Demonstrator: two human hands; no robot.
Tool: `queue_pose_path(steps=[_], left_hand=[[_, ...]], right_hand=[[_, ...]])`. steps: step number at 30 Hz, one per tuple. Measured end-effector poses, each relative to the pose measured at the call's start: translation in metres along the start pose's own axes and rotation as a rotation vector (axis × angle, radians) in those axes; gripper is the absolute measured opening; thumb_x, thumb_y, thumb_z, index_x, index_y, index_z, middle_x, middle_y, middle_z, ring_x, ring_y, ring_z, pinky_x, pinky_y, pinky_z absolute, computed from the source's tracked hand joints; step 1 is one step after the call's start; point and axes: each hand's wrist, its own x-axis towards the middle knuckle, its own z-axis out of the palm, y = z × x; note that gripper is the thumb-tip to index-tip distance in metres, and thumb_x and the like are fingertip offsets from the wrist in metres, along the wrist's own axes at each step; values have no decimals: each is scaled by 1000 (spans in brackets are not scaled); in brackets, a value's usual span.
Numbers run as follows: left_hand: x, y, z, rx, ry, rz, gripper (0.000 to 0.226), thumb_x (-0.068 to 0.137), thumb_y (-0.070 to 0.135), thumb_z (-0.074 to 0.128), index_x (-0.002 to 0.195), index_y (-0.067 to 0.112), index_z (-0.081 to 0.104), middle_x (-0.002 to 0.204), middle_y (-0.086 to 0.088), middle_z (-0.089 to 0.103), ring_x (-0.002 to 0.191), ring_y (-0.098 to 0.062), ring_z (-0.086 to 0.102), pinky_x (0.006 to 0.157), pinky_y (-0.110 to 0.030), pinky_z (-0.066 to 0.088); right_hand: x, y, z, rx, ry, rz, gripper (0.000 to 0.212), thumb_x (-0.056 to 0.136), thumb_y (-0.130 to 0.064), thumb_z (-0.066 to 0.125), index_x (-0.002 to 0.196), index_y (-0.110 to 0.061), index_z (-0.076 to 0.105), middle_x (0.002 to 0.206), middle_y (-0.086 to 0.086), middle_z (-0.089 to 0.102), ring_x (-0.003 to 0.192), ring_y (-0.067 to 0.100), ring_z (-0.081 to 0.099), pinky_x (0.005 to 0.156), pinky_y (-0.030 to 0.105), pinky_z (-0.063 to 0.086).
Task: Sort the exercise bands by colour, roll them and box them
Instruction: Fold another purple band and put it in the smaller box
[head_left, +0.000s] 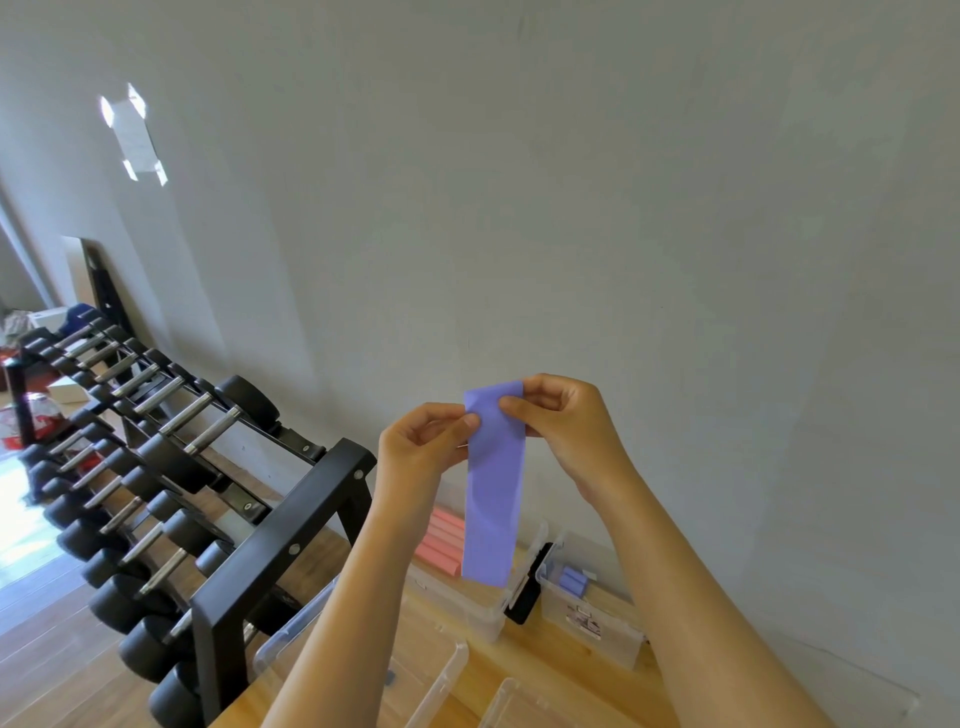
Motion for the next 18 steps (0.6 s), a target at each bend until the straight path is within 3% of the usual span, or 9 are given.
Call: queue_pose_path(steps=[4, 10, 18], left_hand=[[0, 2, -1, -19, -11, -3, 7, 85, -1, 67, 85, 4, 71, 82, -14, 73, 83, -30, 71, 75, -35, 59], [0, 4, -3, -28, -33, -16, 7, 86, -1, 66, 84, 4, 70, 83, -16, 73, 85, -31, 71, 76, -35, 58], [-2, 10, -2, -18, -67, -39, 24, 85, -1, 67, 68, 16, 71, 78, -13, 72, 82, -29, 71, 71, -33, 57]], right_hand=[[-1, -3, 0, 20, -8, 3, 9, 86, -8, 71, 84, -16, 71, 80, 1, 76, 78, 14, 72, 76, 28, 59], [-2, -4, 0, 40, -25, 10, 3, 86, -8, 71, 87, -11, 72, 80, 2, 76, 78, 14, 72, 73, 26, 58], [0, -2, 1, 20, -10, 13, 3, 83, -9, 74, 85, -8, 72, 82, 9, 75, 77, 16, 70, 77, 33, 59]])
